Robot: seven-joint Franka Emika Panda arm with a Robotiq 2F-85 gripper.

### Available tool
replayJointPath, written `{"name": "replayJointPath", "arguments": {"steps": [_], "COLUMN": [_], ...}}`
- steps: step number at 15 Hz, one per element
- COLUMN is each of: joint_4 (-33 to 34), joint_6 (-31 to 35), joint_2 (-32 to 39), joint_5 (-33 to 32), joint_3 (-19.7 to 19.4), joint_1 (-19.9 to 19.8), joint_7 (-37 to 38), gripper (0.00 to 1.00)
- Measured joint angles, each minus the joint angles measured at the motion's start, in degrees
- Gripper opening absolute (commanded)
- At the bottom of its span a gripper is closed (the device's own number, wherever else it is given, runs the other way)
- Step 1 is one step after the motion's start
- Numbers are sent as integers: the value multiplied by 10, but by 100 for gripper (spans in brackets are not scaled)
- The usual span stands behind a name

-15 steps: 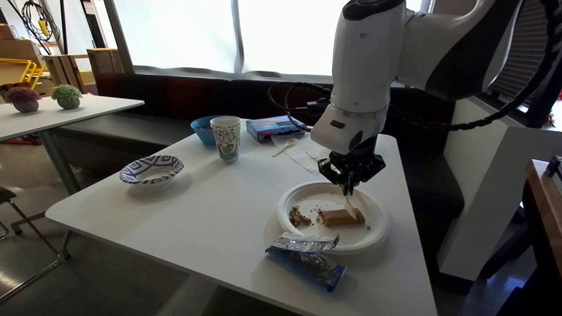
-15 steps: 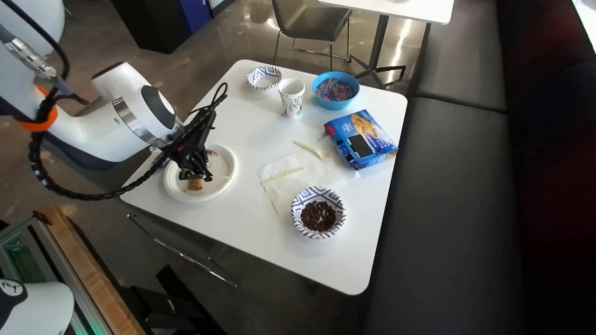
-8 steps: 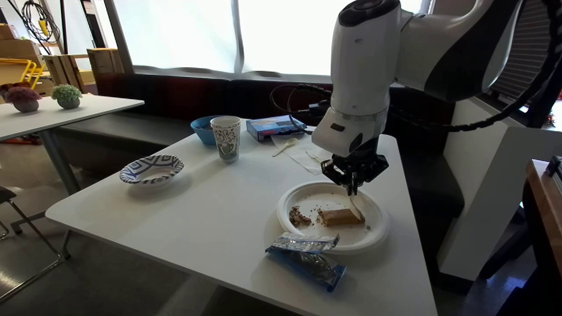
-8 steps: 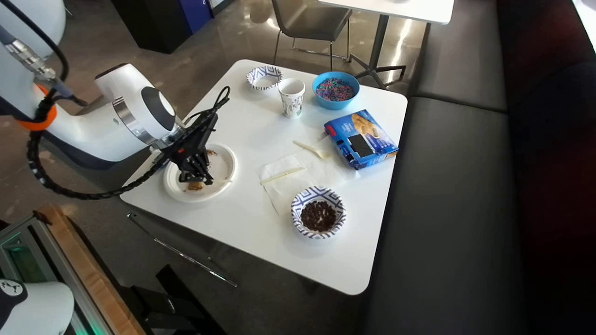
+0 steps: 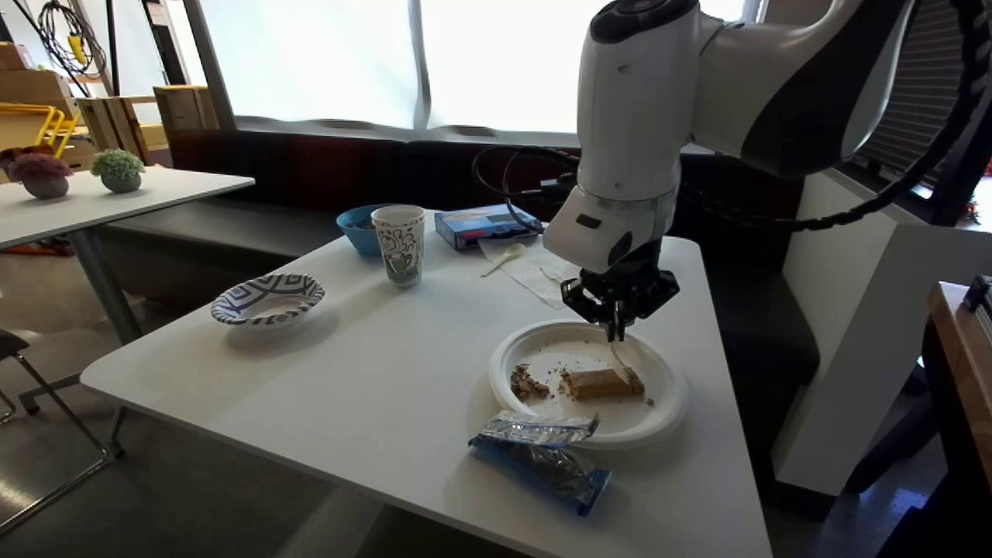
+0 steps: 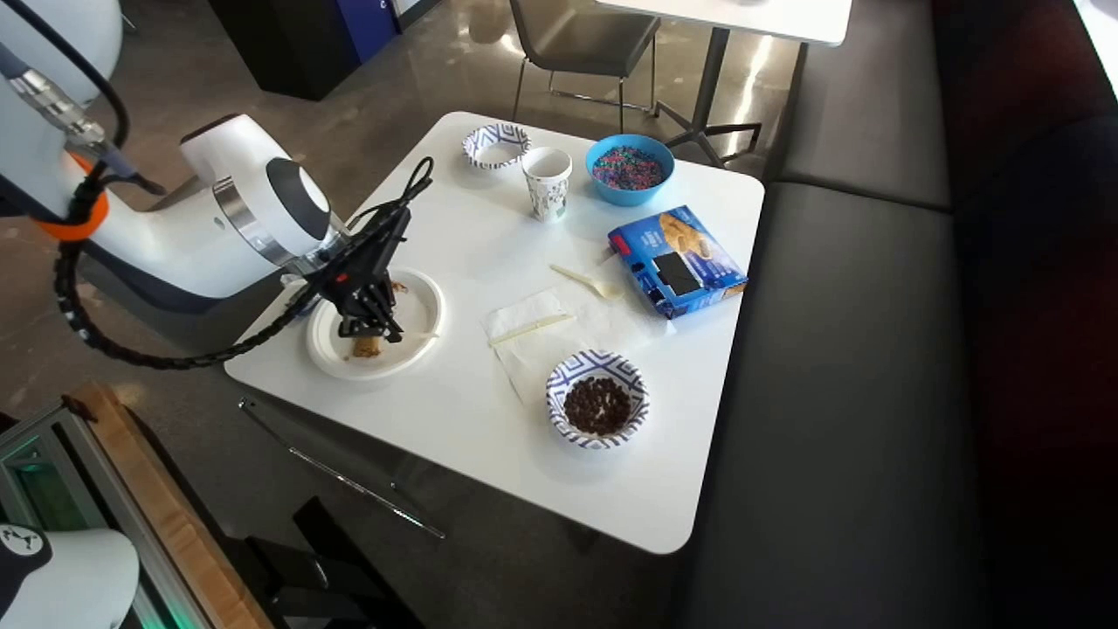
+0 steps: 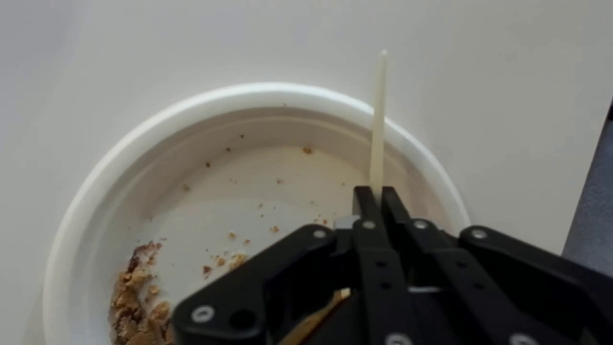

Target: Use the fork to cut a piece of the brown object

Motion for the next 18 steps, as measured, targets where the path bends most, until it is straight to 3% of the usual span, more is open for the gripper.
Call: {"name": "replayJointPath", "arguments": {"steps": [18], "joint_4": [25], "joint_6": [-47], "joint_2": [19], "joint_5": [40], "joint_3": [14], "joint_1": [9], "joint_7": [-23], "gripper": [2]}}
